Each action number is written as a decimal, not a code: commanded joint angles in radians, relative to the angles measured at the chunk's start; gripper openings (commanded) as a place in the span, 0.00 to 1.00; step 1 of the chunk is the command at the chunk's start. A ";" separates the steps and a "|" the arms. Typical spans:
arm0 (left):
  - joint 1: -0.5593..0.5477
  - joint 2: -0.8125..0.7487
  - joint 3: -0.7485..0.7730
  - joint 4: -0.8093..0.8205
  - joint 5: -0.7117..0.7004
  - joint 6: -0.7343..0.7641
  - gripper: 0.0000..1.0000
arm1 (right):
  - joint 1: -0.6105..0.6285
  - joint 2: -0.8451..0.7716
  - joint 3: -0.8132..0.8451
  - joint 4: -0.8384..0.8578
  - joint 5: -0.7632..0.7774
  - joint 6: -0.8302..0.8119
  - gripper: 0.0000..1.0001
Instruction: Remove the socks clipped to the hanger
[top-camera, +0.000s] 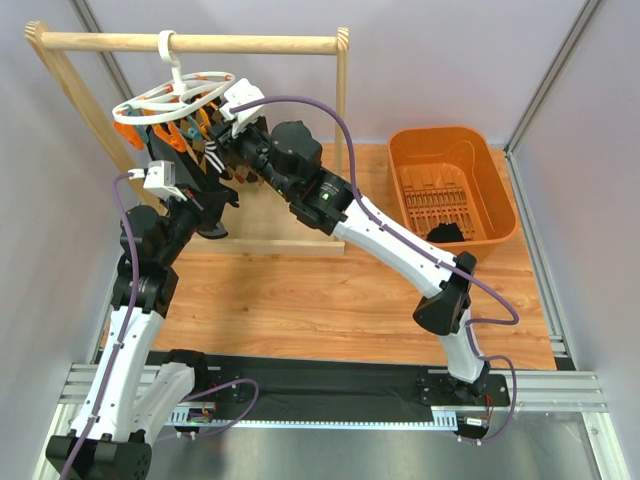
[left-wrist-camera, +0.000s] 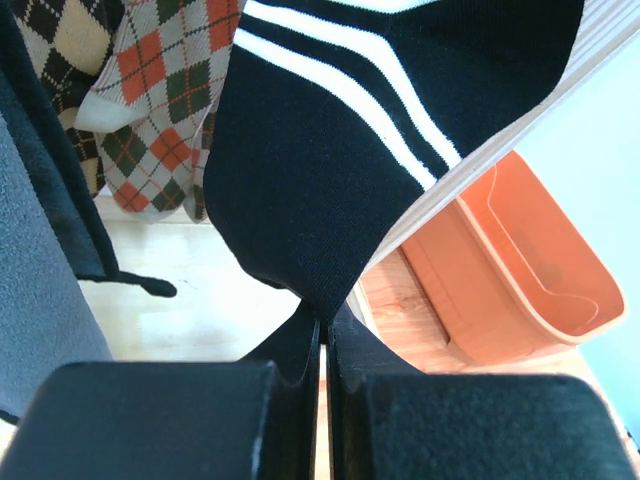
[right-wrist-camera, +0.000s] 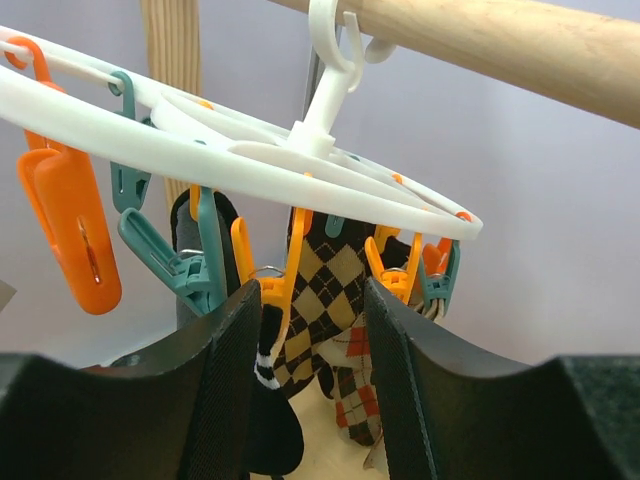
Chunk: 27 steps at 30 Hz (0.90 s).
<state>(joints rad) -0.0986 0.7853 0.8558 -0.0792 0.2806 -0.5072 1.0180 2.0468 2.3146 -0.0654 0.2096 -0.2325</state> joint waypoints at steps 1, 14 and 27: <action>-0.004 -0.014 0.011 0.018 0.015 0.016 0.00 | 0.001 0.027 0.052 -0.013 -0.018 0.015 0.48; -0.004 -0.012 0.009 0.022 0.026 0.015 0.00 | 0.002 0.038 0.083 -0.011 -0.059 0.036 0.51; -0.004 -0.021 0.011 0.021 0.037 0.015 0.00 | 0.002 0.099 0.161 -0.025 -0.052 0.013 0.53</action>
<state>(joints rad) -0.0986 0.7815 0.8558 -0.0792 0.3004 -0.5072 1.0180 2.1296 2.4229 -0.0975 0.1581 -0.2108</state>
